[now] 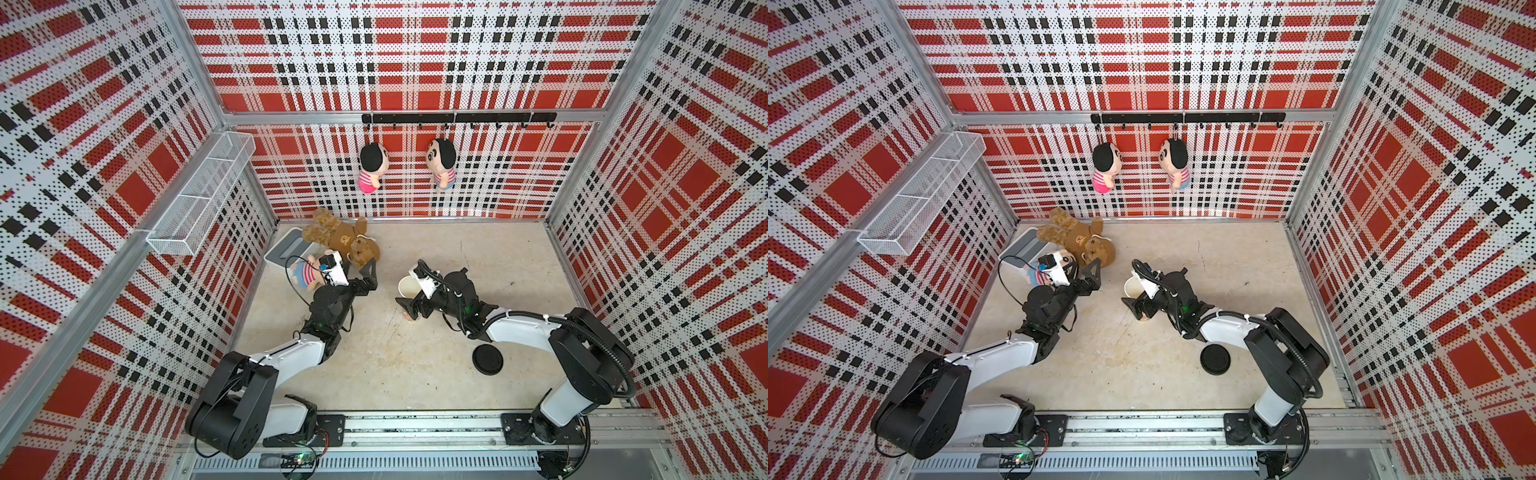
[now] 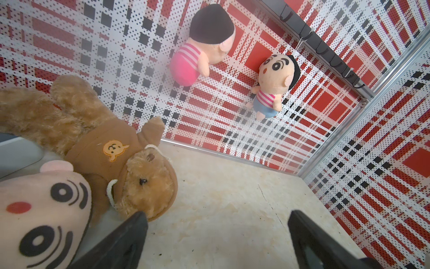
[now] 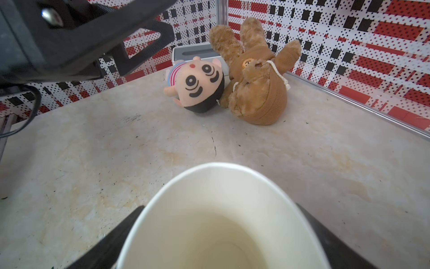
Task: Put the leak-proof paper on the milk tea cups
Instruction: Place the cup at the center of the board.
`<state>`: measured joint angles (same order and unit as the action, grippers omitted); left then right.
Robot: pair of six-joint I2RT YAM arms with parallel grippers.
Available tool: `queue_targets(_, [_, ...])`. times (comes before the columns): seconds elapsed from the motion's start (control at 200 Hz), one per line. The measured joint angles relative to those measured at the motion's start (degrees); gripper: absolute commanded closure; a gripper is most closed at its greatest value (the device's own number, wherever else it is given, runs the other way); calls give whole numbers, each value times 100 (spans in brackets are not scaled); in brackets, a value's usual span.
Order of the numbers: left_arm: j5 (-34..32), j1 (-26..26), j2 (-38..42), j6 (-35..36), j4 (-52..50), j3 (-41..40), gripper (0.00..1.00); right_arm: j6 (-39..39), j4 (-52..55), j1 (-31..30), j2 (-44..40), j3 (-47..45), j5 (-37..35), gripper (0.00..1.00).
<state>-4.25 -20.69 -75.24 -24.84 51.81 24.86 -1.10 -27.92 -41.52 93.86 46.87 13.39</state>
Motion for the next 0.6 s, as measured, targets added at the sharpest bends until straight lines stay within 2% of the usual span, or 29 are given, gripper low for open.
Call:
queue_targets(0.311, [125,48,7,-26,-2,0,2,188,973,0,-188,398,11,0])
queue_targets(0.596, [245,155,98,-42,-50,0,2,92,1917,0,-1401,778,-225,0])
